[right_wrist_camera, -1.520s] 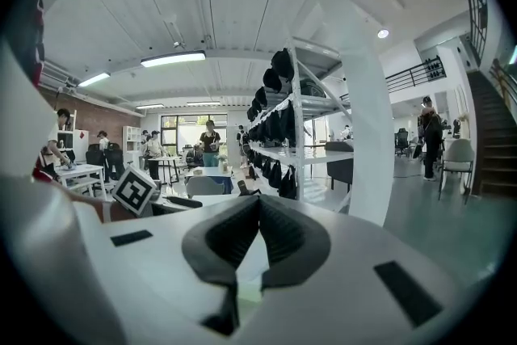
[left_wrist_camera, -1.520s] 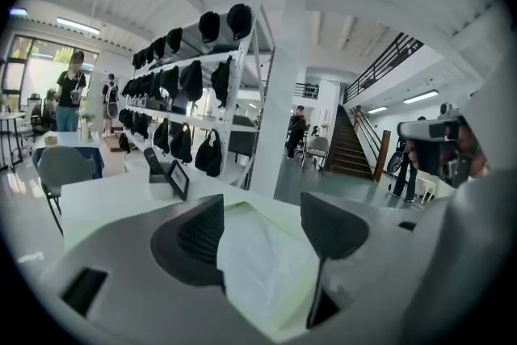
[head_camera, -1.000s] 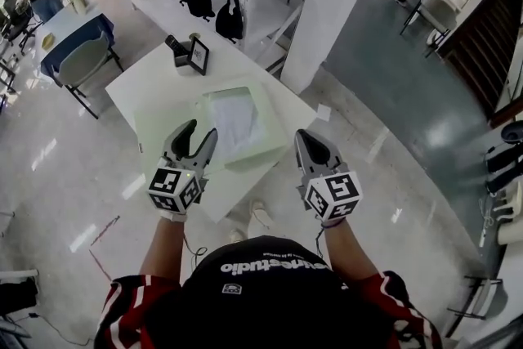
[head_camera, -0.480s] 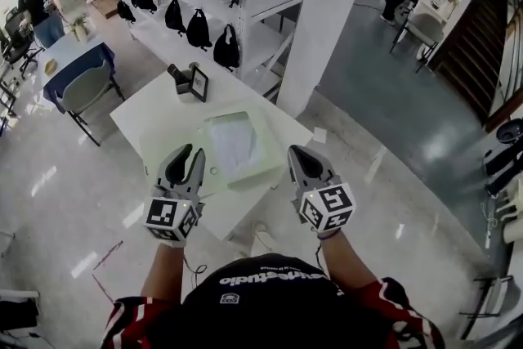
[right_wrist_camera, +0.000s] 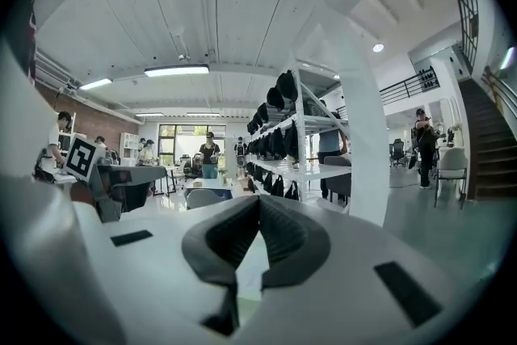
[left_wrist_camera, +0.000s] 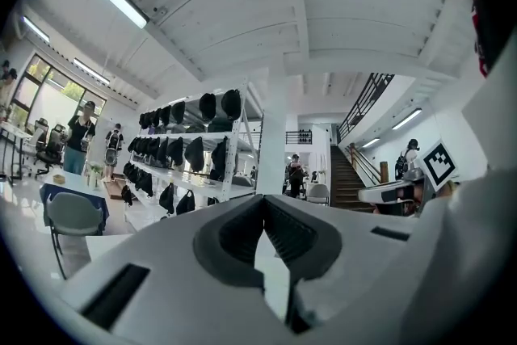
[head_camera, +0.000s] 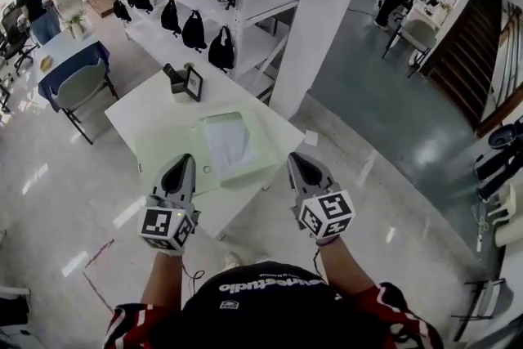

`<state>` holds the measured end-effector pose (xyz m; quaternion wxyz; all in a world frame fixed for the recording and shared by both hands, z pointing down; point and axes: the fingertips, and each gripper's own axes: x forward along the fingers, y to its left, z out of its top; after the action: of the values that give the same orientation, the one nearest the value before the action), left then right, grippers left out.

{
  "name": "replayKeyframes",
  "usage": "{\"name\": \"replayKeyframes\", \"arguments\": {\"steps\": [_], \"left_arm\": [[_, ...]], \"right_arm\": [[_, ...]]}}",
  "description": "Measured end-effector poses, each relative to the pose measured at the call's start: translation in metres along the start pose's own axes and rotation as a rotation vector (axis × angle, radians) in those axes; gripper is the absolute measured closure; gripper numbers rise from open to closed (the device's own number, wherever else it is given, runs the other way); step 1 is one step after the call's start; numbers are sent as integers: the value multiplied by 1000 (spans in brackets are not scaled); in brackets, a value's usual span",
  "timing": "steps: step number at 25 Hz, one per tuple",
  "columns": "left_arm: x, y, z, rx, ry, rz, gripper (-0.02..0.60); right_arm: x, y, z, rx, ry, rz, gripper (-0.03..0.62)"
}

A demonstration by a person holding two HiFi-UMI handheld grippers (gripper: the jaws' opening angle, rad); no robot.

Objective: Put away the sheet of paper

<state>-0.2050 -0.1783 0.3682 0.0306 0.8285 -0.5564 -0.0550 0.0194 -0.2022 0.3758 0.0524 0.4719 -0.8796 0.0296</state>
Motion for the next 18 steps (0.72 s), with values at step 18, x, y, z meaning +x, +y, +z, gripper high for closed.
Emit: {"name": "replayKeyframes", "arguments": {"steps": [18], "left_arm": [[-73, -153, 0, 138, 5, 75, 575]], "right_arm": [[-148, -37, -31, -12, -16, 22, 602]]}}
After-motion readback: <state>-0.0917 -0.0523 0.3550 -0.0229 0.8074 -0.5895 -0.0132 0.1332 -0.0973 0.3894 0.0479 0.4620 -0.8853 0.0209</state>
